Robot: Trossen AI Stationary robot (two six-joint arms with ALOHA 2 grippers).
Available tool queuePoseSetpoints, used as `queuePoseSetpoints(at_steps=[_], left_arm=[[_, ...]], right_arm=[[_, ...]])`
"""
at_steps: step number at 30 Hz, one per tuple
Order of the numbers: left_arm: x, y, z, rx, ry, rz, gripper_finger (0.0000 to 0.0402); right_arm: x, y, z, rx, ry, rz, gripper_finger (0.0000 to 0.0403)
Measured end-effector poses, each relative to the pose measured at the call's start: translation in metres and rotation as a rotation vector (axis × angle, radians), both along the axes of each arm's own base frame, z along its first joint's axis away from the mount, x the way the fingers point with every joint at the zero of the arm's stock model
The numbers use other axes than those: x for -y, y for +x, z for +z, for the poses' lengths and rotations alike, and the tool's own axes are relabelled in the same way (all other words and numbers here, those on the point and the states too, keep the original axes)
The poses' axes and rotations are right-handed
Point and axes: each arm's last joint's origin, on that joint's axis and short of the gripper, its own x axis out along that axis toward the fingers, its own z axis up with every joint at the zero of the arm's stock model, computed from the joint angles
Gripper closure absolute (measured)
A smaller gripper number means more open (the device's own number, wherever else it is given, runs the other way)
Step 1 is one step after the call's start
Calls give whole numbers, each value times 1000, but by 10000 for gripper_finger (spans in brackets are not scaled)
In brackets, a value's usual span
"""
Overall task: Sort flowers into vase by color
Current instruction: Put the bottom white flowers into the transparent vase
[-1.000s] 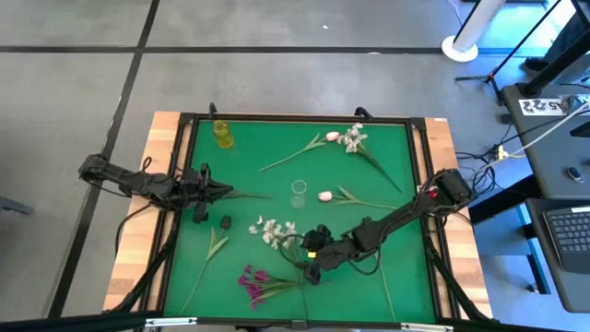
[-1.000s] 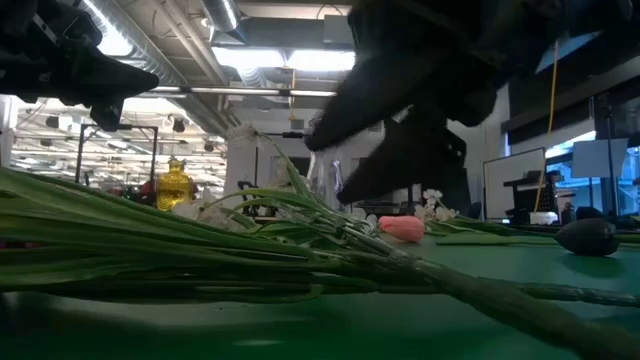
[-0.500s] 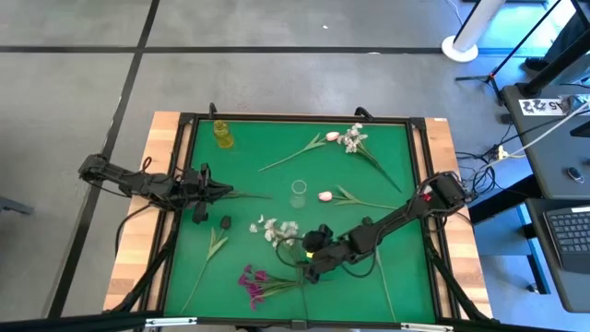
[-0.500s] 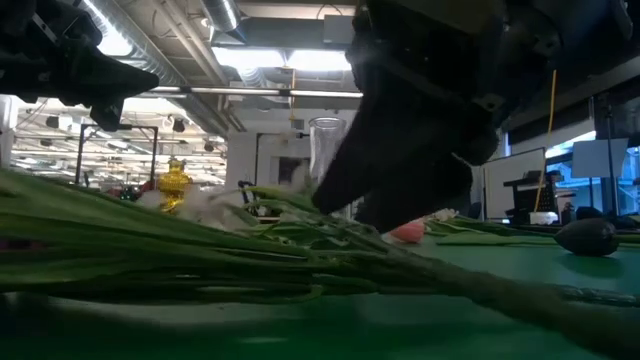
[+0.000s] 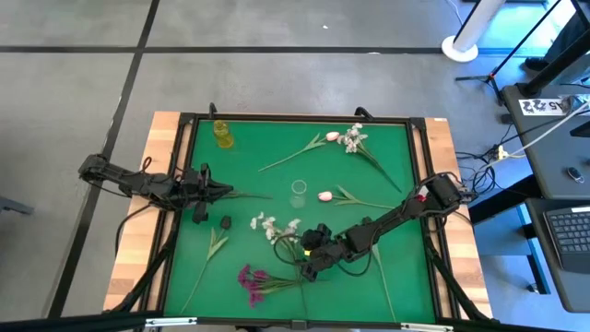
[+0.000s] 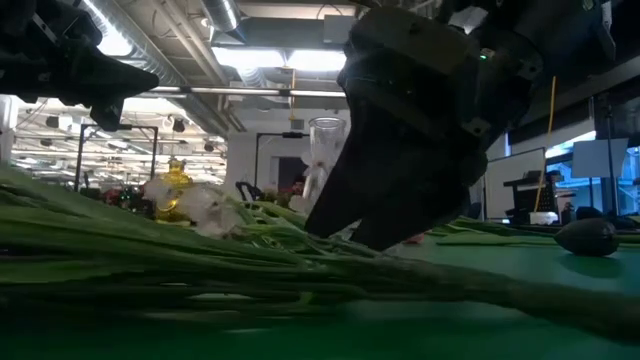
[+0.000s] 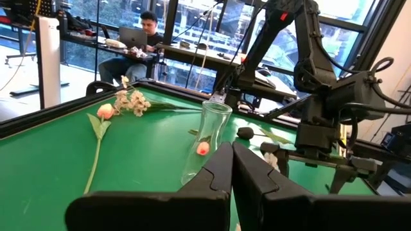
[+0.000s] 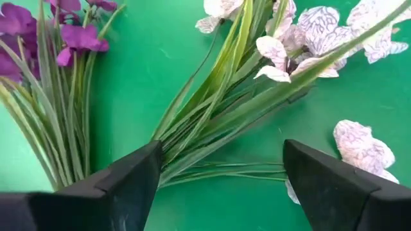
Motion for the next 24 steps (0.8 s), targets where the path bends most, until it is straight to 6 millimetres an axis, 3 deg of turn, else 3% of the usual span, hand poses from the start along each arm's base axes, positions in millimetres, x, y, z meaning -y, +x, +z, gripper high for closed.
queuePoseSetpoints(at_steps=[17, 24], left_arm=[[0, 0, 0, -1, 0, 0, 401], [0, 0, 0, 0, 0, 0, 401]], right_arm=[[-7, 5, 5, 38, 153, 107, 80], [0, 8, 6, 36, 167, 93, 80]])
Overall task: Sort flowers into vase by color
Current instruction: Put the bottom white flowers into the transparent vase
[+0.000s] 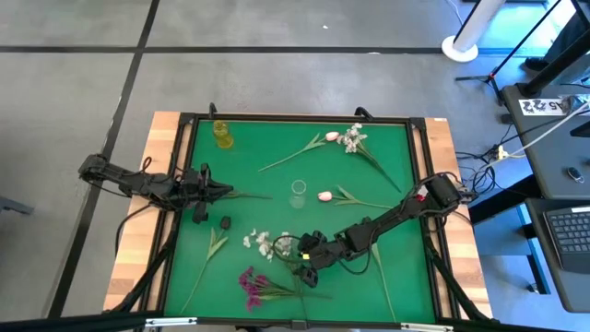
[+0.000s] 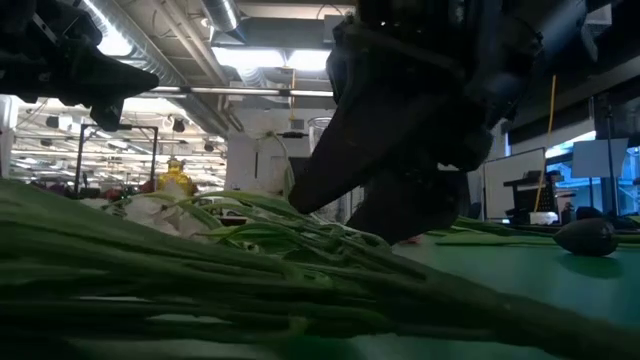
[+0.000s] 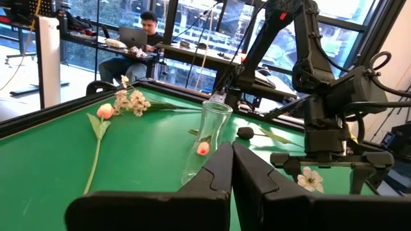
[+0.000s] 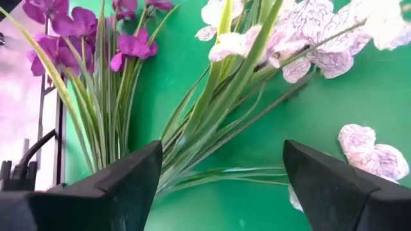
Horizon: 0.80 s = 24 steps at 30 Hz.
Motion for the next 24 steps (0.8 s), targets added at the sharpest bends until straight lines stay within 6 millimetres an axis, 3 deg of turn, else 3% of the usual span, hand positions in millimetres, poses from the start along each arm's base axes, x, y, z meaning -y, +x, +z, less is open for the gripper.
queuePoseSetpoints(at_steps=[11, 24], left_arm=[[0, 0, 0, 0, 0, 0, 401], [0, 0, 0, 0, 0, 0, 401]], right_arm=[[9, 10, 8, 24, 31, 1, 80], [12, 8, -1, -27, -45, -38, 88]])
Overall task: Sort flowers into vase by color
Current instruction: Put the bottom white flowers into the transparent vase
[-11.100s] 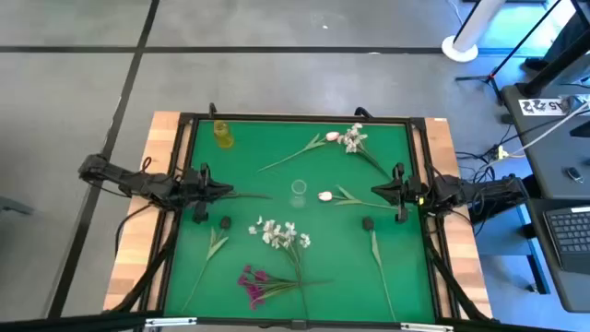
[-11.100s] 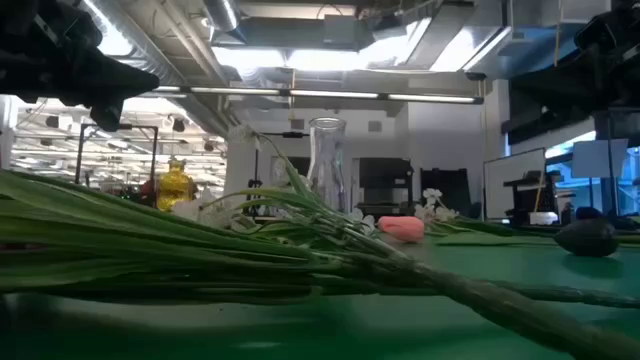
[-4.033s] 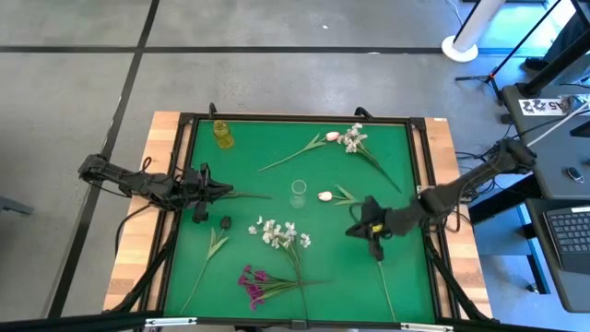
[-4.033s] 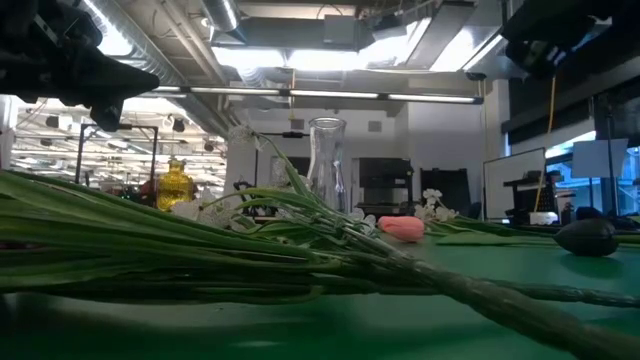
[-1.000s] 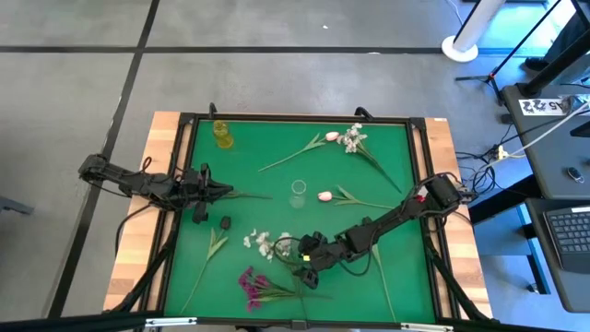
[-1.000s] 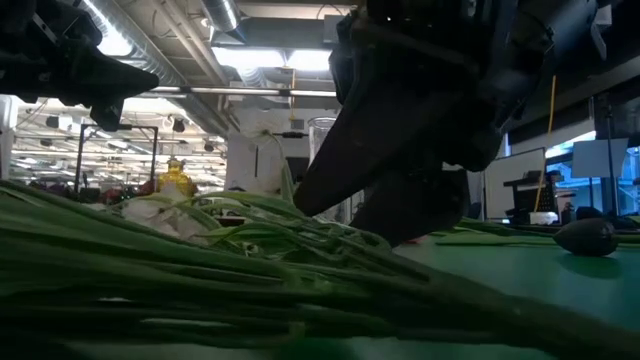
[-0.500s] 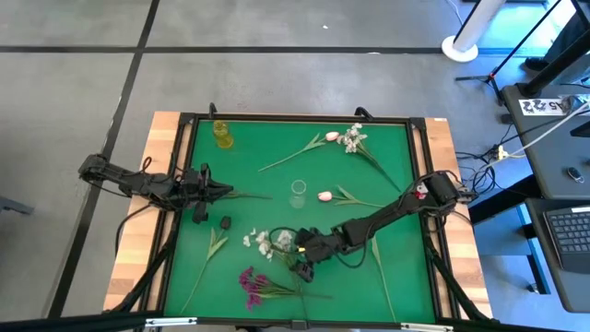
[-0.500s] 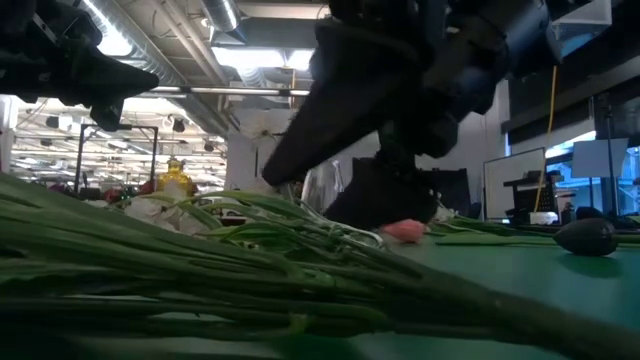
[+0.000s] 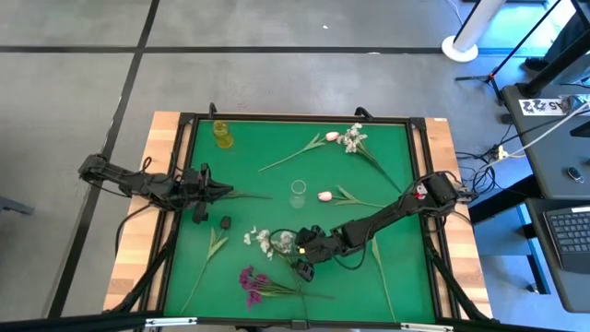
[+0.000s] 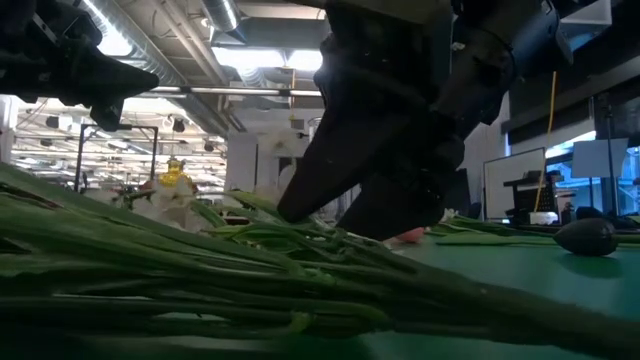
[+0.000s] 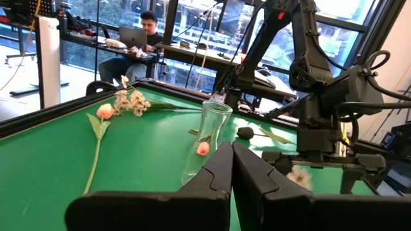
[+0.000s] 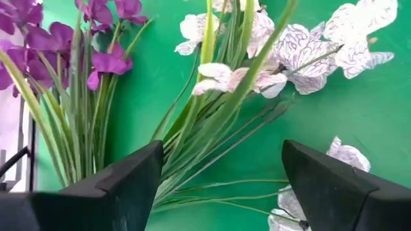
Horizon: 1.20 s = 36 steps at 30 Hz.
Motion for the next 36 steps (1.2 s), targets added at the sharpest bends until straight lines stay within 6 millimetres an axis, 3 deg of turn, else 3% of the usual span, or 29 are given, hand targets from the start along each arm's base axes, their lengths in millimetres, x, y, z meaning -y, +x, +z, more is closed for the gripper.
queuePoseSetpoints(at_steps=[5, 18, 24, 36], left_arm=[[0, 0, 0, 0, 0, 0, 401], [0, 0, 0, 0, 0, 0, 401], [0, 0, 0, 0, 0, 0, 401], [0, 0, 0, 0, 0, 0, 401]], right_arm=[[2, 1, -1, 0, -7, 8, 150], [17, 6, 6, -28, 102, 146, 392], [26, 4, 34, 29, 97, 158, 391], [38, -23, 119, 233, -20, 131, 401]])
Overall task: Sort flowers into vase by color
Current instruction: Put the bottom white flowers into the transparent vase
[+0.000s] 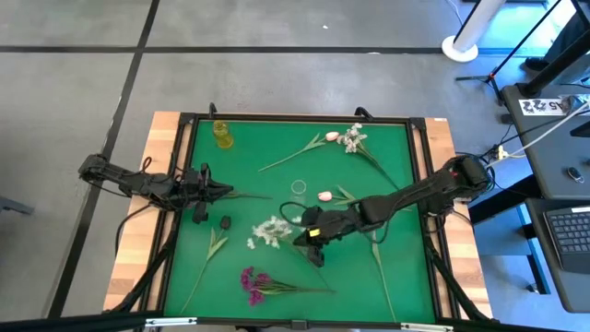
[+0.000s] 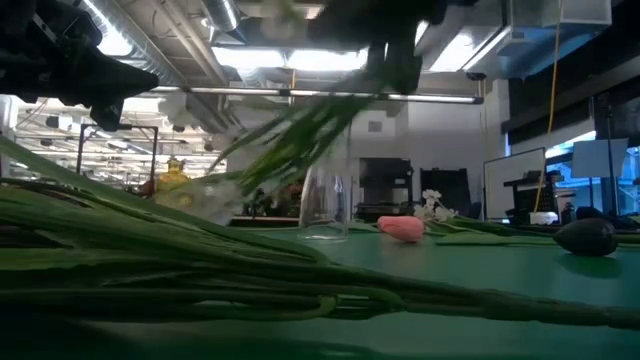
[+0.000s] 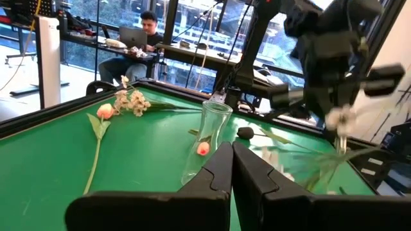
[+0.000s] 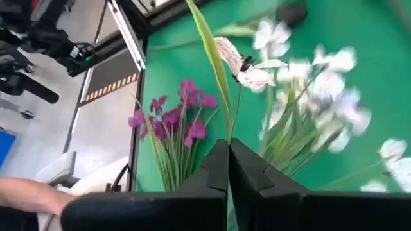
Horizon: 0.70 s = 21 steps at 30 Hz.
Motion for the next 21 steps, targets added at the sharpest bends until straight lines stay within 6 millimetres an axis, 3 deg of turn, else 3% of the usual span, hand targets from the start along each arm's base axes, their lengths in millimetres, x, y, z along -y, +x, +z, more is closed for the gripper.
queuePoseSetpoints(at_steps=[5, 9, 21], left_arm=[[0, 0, 0, 0, 0, 0, 401], [0, 0, 0, 0, 0, 0, 401], [0, 0, 0, 0, 0, 0, 401]], right_arm=[[6, -13, 30, 89, -26, -19, 401], [5, -19, 32, 63, -42, -18, 402], [-12, -16, -24, -226, -82, 30, 402]])
